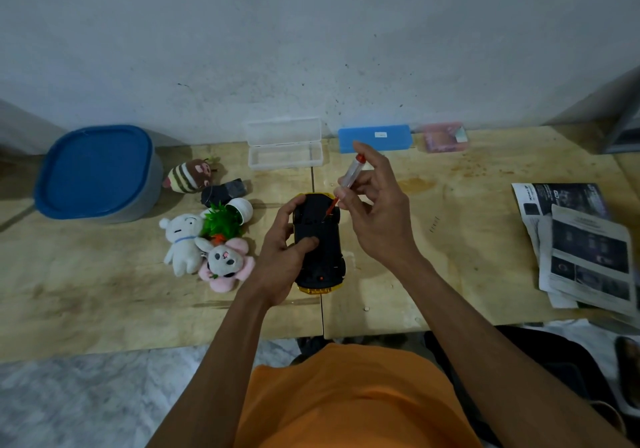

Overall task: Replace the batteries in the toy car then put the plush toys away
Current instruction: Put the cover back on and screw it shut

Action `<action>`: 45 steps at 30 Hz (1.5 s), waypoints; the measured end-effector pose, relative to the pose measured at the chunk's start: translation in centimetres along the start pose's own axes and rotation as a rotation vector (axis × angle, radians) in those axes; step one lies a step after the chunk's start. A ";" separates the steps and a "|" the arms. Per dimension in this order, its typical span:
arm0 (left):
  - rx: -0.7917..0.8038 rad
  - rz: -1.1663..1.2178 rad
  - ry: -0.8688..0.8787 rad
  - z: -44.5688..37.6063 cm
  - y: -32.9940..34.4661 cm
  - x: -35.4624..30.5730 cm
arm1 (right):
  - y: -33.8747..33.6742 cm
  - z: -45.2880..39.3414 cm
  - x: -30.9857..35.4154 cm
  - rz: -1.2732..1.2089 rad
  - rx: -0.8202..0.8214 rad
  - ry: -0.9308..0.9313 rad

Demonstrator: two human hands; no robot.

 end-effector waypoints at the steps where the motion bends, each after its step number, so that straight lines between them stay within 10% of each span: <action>1: 0.000 0.002 0.000 0.0 -0.1 0.0 | 0.0 0.0 0.0 0.001 -0.002 0.003; 45: -0.043 0.008 0.005 -0.4 -0.5 0.2 | 0.6 -1.2 2.6 0.159 -0.005 -0.387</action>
Point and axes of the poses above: each hand's wrist, its own z-axis away from the middle knuckle, its own y-axis out of the palm, x = y × z, the point moved 5 cm from there along -z, towards the middle knuckle, and after that the axes turned 5 degrees about -x, right-handed, at the moved point
